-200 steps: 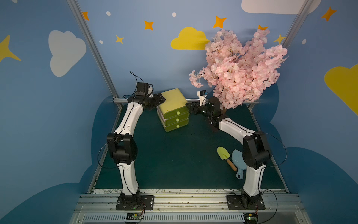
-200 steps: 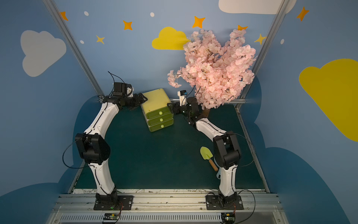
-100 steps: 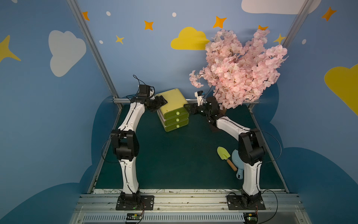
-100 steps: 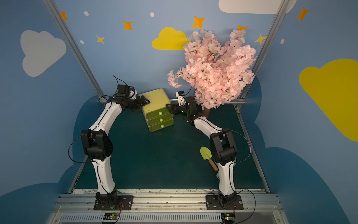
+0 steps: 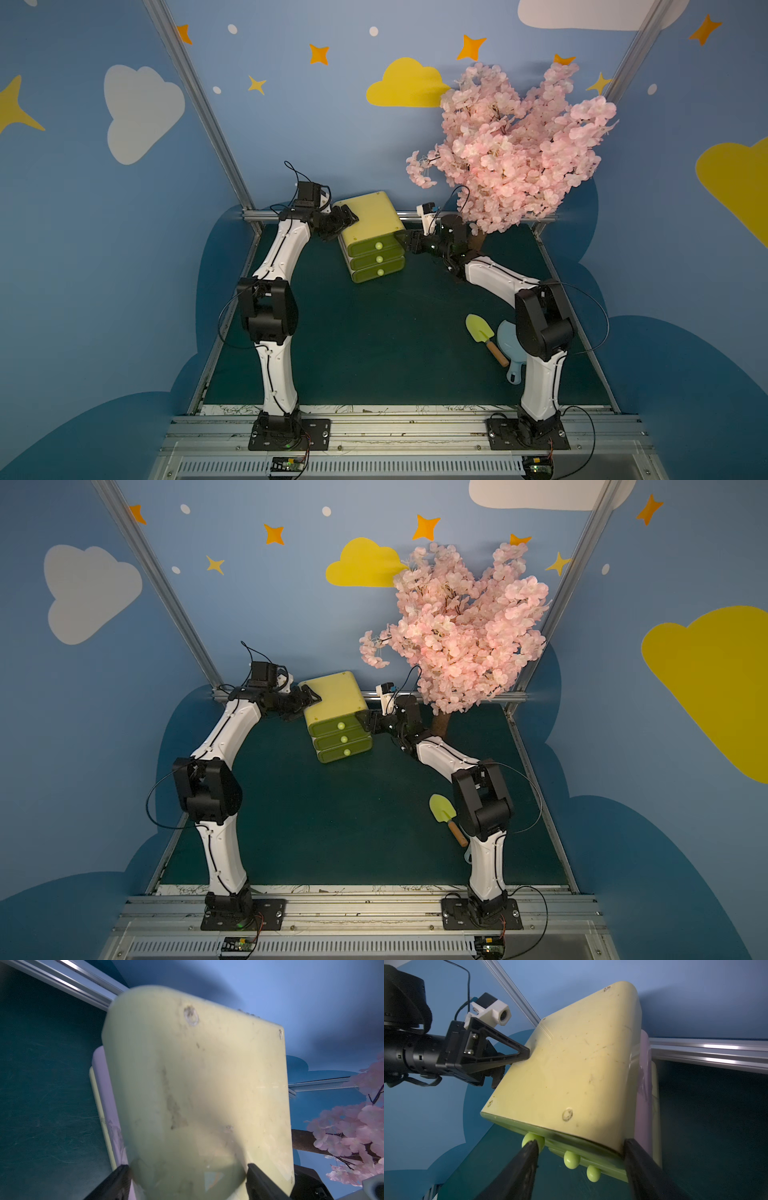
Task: Place the plugs into the drawer by color
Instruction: Adjust the storage box at the center of the board.
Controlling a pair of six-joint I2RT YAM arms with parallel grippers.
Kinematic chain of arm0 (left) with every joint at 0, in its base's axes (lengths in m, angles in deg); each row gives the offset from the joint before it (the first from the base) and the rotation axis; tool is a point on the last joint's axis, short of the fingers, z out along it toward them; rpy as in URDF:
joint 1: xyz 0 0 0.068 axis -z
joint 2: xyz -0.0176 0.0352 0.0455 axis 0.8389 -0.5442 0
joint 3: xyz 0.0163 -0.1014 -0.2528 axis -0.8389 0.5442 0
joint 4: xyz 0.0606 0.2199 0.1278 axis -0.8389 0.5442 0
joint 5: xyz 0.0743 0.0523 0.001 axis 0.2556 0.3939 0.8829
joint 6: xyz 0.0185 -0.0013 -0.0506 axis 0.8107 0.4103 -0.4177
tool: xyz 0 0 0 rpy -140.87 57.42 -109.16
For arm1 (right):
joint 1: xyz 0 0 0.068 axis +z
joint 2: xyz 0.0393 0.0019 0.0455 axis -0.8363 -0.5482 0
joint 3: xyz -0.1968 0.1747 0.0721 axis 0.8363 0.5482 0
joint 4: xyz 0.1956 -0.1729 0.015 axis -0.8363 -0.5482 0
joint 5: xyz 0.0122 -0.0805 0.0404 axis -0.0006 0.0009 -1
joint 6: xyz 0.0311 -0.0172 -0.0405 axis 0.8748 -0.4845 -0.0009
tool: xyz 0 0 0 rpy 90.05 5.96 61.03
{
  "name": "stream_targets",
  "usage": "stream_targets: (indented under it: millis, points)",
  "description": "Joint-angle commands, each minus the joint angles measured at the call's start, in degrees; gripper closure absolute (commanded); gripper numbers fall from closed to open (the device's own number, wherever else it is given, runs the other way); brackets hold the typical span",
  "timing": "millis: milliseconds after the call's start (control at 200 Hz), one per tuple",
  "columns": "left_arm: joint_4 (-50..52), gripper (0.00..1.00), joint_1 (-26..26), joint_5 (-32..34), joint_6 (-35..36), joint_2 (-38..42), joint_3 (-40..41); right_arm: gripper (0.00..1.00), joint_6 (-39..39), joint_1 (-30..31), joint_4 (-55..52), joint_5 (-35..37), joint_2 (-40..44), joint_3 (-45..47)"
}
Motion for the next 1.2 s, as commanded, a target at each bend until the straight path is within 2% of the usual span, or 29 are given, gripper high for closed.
stream_targets:
  millis: [0,486,636,736,846,966,1051,1136,1196]
  points:
    - [0.52,0.13,1.81,-3.62,0.21,0.93,0.21,0.34,0.91,4.02,-0.1,-4.59,3.6,1.59]
    - [0.25,0.13,4.93,-3.34,1.05,3.68,3.76,0.34,0.23,7.66,-0.63,-3.13,9.37,8.92]
    - [1.14,0.13,4.76,-1.19,2.84,5.35,3.84,0.34,-1.53,7.53,-2.41,-1.07,12.2,10.91]
    - [1.28,0.11,4.26,2.21,5.64,9.54,5.1,0.28,-4.52,7.24,-5.87,3.21,18.21,14.73]
    - [-0.33,0.07,4.07,7.43,8.44,17.18,9.6,0.15,-8.74,7.33,-12.05,10.13,27.97,20.29]
    - [-4.71,0.01,4.27,13.99,10.53,28.1,20.56,0.08,-9.94,7.02,-22.49,17.79,38.64,25.97]
    - [-7.81,0.0,5.17,19.56,15.56,36.98,31.46,0.05,-12.98,7.0,-29.87,24.51,47.33,31.57]
    - [-21.83,0.0,6.09,27.18,24.39,47.53,51.14,0.01,-11.89,5.61,-30.91,38.59,57.1,40.06]
    - [-36.47,0.0,6.41,27.69,34.81,53.64,67.47,0.01,-12.91,2.53,-28.81,40.57,64.78,45.35]
